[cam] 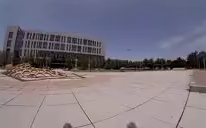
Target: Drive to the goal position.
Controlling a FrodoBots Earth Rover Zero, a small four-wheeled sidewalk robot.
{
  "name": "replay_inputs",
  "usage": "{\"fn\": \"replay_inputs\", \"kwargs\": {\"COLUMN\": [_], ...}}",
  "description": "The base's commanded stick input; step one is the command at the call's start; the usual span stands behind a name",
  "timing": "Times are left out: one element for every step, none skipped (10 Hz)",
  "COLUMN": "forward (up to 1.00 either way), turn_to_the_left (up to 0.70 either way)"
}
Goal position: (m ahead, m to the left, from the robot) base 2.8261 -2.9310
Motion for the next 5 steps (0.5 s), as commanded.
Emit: {"fn": "replay_inputs", "kwargs": {"forward": [0.45, 0.45, 0.45, 0.45, 0.45], "turn_to_the_left": [0.03, 0.03, 0.03, 0.03, 0.03]}}
